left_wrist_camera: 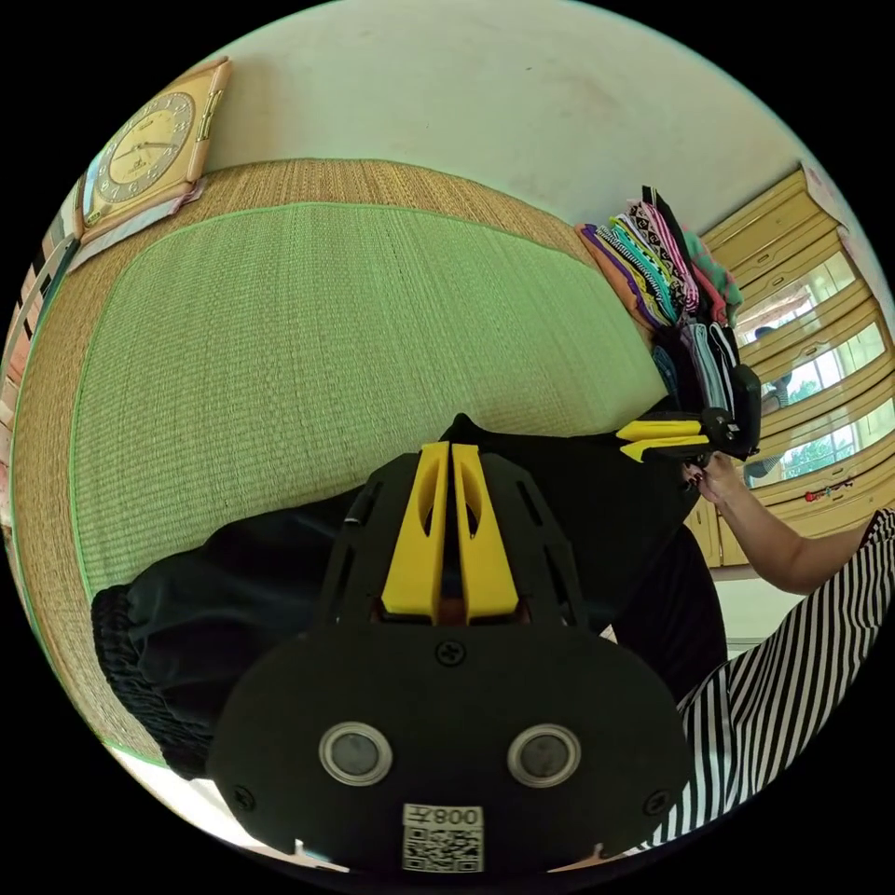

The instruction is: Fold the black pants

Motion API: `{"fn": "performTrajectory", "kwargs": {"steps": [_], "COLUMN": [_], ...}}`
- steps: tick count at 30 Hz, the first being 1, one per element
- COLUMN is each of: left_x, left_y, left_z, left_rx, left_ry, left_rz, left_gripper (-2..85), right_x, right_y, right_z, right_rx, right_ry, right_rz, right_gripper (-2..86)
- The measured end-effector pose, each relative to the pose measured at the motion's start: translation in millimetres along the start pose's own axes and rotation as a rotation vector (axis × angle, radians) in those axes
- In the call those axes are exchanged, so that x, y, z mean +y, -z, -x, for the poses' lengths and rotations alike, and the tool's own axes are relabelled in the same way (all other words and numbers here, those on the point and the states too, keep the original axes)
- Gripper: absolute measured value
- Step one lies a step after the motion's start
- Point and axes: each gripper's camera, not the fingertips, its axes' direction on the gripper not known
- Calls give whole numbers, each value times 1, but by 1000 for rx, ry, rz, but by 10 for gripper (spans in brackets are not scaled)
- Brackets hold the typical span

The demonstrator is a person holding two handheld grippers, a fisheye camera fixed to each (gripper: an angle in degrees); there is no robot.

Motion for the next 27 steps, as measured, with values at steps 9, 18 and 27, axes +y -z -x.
{"fn": "performTrajectory", "kwargs": {"steps": [9, 18, 27], "left_x": [42, 78, 122], "left_y": [21, 26, 33], "left_z": [60, 112, 156], "left_rx": [45, 73, 145], "left_ry": [39, 37, 2], "left_rz": [-77, -106, -155], "left_gripper": [3, 4, 4], "right_x": [-30, -58, -158], "right_y": [-16, -37, -76], "right_z": [21, -14, 18], "right_rx": [220, 91, -224], "right_ry": [50, -93, 193], "right_rz": [-44, -93, -146], "right_gripper": [5, 39, 87]}}
